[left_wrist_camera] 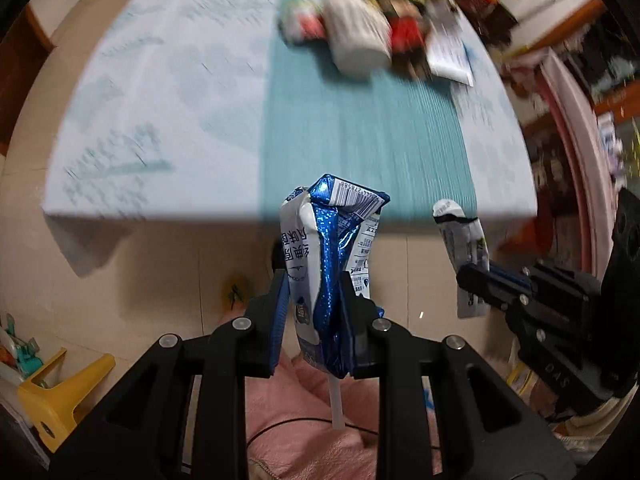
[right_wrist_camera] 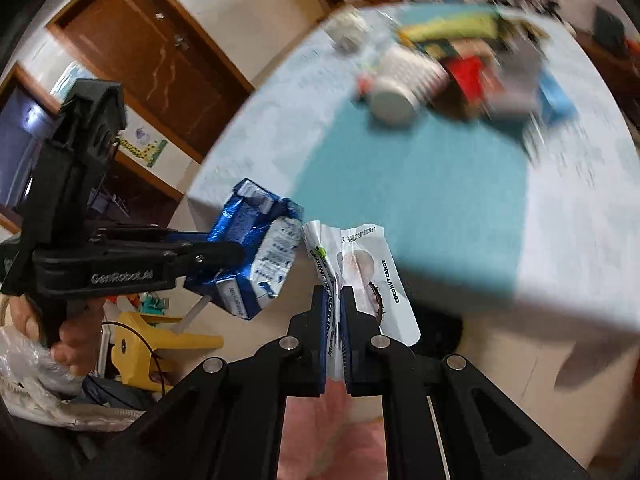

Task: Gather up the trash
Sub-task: 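Carry carton and wrapper under the table and release both into the black bin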

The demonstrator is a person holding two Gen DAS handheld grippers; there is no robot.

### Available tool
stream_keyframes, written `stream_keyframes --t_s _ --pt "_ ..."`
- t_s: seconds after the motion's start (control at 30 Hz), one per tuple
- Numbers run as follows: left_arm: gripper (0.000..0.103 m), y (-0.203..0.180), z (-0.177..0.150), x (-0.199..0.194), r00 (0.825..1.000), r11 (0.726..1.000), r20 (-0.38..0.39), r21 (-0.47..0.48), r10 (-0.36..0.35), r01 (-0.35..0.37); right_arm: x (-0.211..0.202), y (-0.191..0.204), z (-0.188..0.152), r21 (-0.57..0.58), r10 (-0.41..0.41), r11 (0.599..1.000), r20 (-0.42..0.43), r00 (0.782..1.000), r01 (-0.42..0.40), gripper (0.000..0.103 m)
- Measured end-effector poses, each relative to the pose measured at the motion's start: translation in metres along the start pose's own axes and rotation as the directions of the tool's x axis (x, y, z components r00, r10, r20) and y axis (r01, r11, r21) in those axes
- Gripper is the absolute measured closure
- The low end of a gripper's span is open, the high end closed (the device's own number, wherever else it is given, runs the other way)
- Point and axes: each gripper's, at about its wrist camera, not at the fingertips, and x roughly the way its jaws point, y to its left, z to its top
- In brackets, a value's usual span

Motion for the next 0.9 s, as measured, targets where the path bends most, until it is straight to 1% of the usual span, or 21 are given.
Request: stream_keyframes --t_s 0.1,0.17,0.3,0.4,0.5,0.57,0.6,0.63,0.7,0.77,0.8,0.83,0.9 --pt "0.083 -0.018 -0.023 0.023 0.998 0.999 -0.058 0.03 0.015 -0.013 0.008 -0.022 -0.037 0.057 -0.018 0.998 -0.042 0.999 0.02 0.097" --pt "0.083 -0.029 -0.037 0.04 0.996 0.998 -0.091 0.053 0.024 -0.019 0.016 -0.034 -0.055 0.086 -0.028 0.996 -0.06 0.998 0.033 0.097" --pt "0.083 -0.048 -0.057 0.08 0.992 0.992 -0.114 0.117 0.051 -0.037 0.046 -0.057 -0.089 0.144 -0.063 0.987 -0.079 0.995 0.074 0.097" --pt "0.083 -0.052 -0.067 0.122 0.99 0.991 -0.131 0.129 0.053 -0.036 0.082 -0.076 -0.112 0.182 -0.091 0.978 -0.08 0.993 0.105 0.097" --pt "0.083 -0.048 -0.074 0.165 0.993 0.993 -0.107 0.112 0.041 -0.029 0.118 -0.095 -0.133 0.214 -0.11 0.969 -0.059 0.992 0.12 0.097" --pt "0.083 -0.047 -0.077 0.192 0.997 0.995 -0.068 0.098 0.029 -0.022 0.149 -0.111 -0.148 0.241 -0.118 0.962 -0.051 0.992 0.127 0.097" --pt "0.083 -0.046 -0.079 0.207 0.998 0.995 -0.041 0.097 0.038 -0.033 0.166 -0.119 -0.156 0.251 -0.124 0.959 -0.05 0.991 0.132 0.097" --pt "0.083 -0.046 -0.082 0.223 0.999 0.994 -0.022 0.097 0.043 -0.04 0.179 -0.127 -0.157 0.255 -0.128 0.957 -0.051 0.99 0.137 0.097" --pt "0.082 -0.041 -0.084 0.249 0.999 0.995 -0.011 0.091 0.046 -0.045 0.207 -0.141 -0.168 0.258 -0.144 0.954 -0.057 0.988 0.154 0.097" --pt "0.082 -0.039 -0.084 0.274 0.999 0.996 -0.02 0.084 0.038 -0.036 0.234 -0.152 -0.173 0.262 -0.163 0.949 -0.058 0.985 0.173 0.091" --pt "0.082 -0.041 -0.084 0.285 0.999 0.996 -0.017 0.086 0.035 -0.033 0.247 -0.159 -0.178 0.263 -0.18 0.946 -0.061 0.982 0.19 0.085" --pt "0.082 -0.041 -0.084 0.296 0.999 0.995 -0.011 0.095 0.039 -0.038 0.257 -0.163 -0.179 0.267 -0.185 0.944 -0.065 0.981 0.196 0.079" --pt "0.08 -0.039 -0.086 0.311 0.999 0.992 -0.004 0.112 0.055 -0.054 0.275 -0.172 -0.186 0.285 -0.185 0.938 -0.068 0.98 0.197 0.073"
